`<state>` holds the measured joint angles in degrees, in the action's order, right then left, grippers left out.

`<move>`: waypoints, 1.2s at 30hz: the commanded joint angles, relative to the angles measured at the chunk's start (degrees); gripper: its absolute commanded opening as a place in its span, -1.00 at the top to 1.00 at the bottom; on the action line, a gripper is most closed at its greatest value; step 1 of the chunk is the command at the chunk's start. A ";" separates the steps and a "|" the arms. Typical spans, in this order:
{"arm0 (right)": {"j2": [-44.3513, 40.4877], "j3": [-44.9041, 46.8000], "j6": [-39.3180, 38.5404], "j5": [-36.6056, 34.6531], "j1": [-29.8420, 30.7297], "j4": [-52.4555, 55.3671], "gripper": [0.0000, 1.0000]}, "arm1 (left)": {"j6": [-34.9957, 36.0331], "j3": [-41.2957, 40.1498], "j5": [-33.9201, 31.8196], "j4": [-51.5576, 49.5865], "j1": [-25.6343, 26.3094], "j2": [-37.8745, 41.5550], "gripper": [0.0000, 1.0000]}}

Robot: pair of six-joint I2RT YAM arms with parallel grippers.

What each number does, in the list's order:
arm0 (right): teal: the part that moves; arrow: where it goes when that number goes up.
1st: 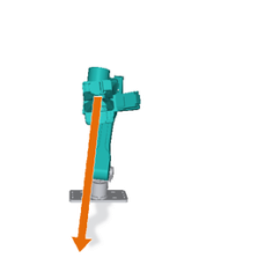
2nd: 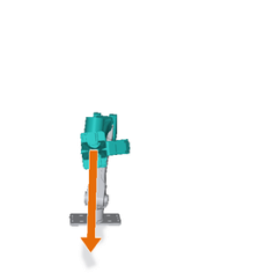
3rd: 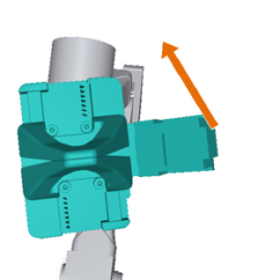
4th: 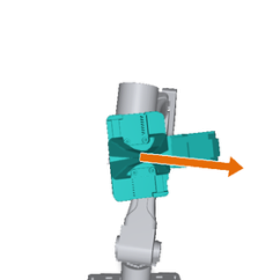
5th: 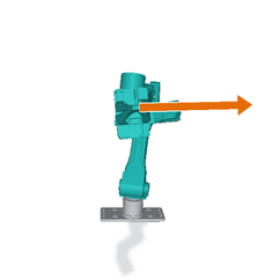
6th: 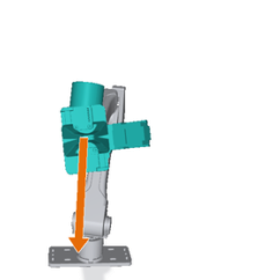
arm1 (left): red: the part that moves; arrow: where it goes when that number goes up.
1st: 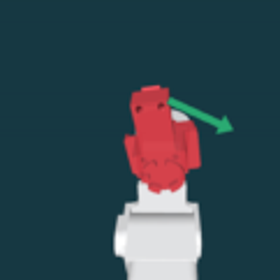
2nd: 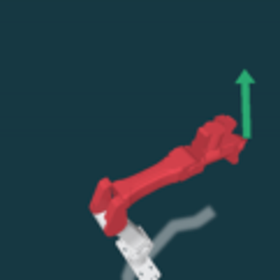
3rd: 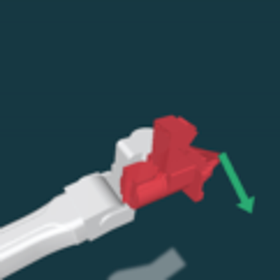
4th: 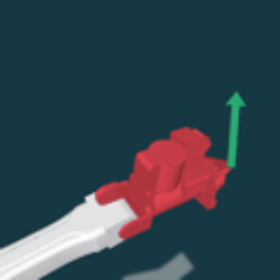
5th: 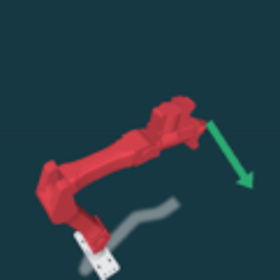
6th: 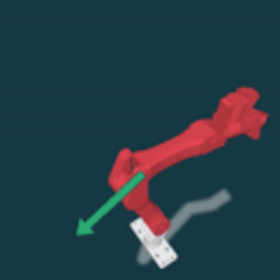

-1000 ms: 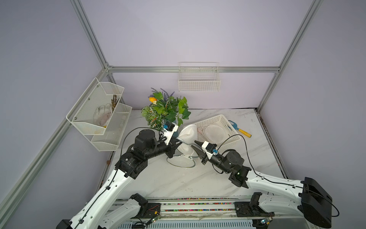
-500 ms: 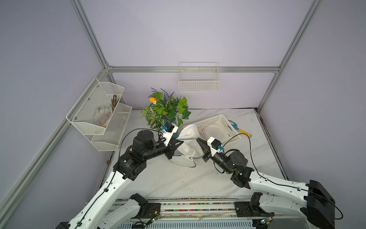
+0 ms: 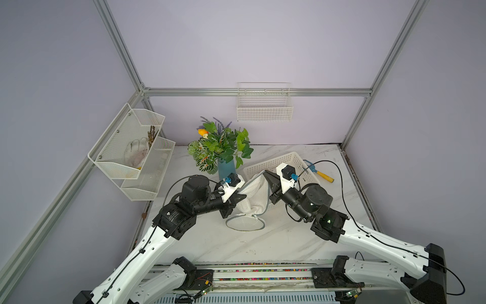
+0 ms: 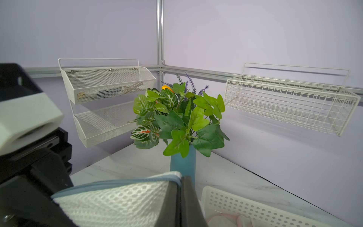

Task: Turn the laundry bag inside out
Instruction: Turn over the laundry bag.

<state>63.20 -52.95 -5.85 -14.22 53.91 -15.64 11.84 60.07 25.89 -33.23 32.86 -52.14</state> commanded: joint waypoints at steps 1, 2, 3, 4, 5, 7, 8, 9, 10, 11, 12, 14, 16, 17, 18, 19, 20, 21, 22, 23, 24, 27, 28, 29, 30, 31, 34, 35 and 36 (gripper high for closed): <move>1.14 -6.02 -1.40 -2.45 -0.31 4.02 1.00 | 7.51 0.98 1.86 -7.36 0.96 -0.21 1.00; 1.67 -6.97 -1.37 -1.45 -0.32 4.86 1.00 | 8.34 1.24 2.12 -8.31 1.19 -0.56 1.00; 2.12 -7.60 -1.36 -0.57 -0.32 5.31 1.00 | 9.02 1.49 2.36 -8.94 1.45 -0.96 1.00; 2.55 -8.25 -1.34 0.55 -0.30 5.76 1.00 | 9.65 1.70 2.72 -9.58 1.65 -1.41 1.00; 2.94 -8.80 -1.27 1.51 -0.31 6.17 1.00 | 10.38 1.98 3.00 -10.26 1.89 -1.89 1.00; 4.20 -10.07 -1.23 2.33 -0.34 7.44 1.00 | 12.25 2.41 3.62 -11.44 2.79 -2.72 1.00; 4.83 -10.74 -1.34 2.37 -0.30 8.31 1.00 | 13.38 2.63 3.80 -11.82 3.27 -2.87 1.00; 5.44 -11.21 -1.59 2.22 -0.36 9.31 1.00 | 14.48 2.72 3.77 -12.06 3.79 -2.84 1.00; 6.06 -11.74 -1.89 2.01 -0.45 10.52 1.00 | 15.84 2.66 3.42 -12.11 4.27 -2.58 1.00; 6.68 -12.23 -1.73 1.93 -0.80 12.18 1.00 | 17.03 2.65 2.82 -12.12 4.77 -2.25 1.00; 7.08 -12.51 -0.63 0.99 -1.22 13.77 1.00 | 18.21 2.57 2.15 -12.19 5.29 -1.78 1.00; 7.59 -12.60 0.64 2.07 -2.88 16.55 1.00 | 21.08 2.34 1.04 -12.22 6.06 -0.50 1.00; 7.80 -12.62 2.72 5.48 -4.94 20.89 1.00 | 23.77 1.93 0.77 -12.25 6.50 0.93 1.00; 7.90 -12.62 3.86 7.96 -6.04 22.45 1.00 | 25.20 1.66 0.75 -12.18 6.71 1.63 1.00; 7.98 -12.53 4.82 9.81 -6.83 23.72 1.00 | 26.25 1.42 0.72 -12.12 6.69 2.29 1.00; 7.99 -12.49 5.66 12.28 -7.76 25.12 1.00 | 27.35 0.99 0.58 -11.78 6.78 3.05 1.00; 7.95 -12.43 6.35 14.29 -8.52 26.39 1.00 | 28.16 0.64 0.49 -11.40 6.78 3.78 1.00; 7.99 -12.37 7.22 16.19 -9.21 27.30 1.00 | 28.55 0.34 0.40 -10.76 6.80 4.37 1.00; 7.99 -12.20 8.04 18.48 -9.98 28.17 1.00 | 28.71 -0.29 0.18 -9.67 6.78 5.07 1.00; 7.86 -12.03 8.77 19.99 -10.62 28.83 1.00 | 28.69 -0.93 -0.01 -8.40 6.78 5.88 1.00; 7.80 -11.79 9.53 22.09 -11.39 29.44 0.98 | 28.40 -1.79 -0.61 -6.57 6.78 6.82 1.00; 7.21 -11.21 13.22 26.84 -14.08 30.35 0.67 | 23.42 -5.05 -4.23 0.85 6.78 9.68 1.00; 7.04 -11.15 15.01 28.56 -15.18 30.51 0.59 | 21.35 -6.13 -4.51 3.21 6.78 10.54 1.00; 6.89 -11.17 16.85 30.33 -16.33 30.65 0.51 | 18.80 -7.23 -4.42 5.65 6.78 11.47 1.00; 6.83 -11.21 18.42 31.85 -17.18 30.75 0.47 | 17.00 -8.15 -3.94 7.79 6.78 12.10 1.00; 6.92 -11.34 20.38 33.69 -18.17 31.11 0.43 | 14.60 -9.28 -2.93 10.44 6.77 12.73 1.00; 7.44 -12.38 24.98 38.85 -21.09 32.59 0.29 | 8.73 -11.56 0.90 15.83 6.78 13.75 1.00; 7.55 -12.56 26.82 40.61 -22.14 32.90 0.24 | 7.04 -12.14 1.76 17.40 6.78 13.90 1.00; 7.63 -12.73 28.16 41.82 -23.06 33.07 0.20 | 5.63 -12.70 2.41 18.68 6.78 14.00 1.00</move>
<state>70.98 -64.01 15.18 24.43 34.15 14.92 24.71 47.75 21.89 -25.02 39.09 -39.79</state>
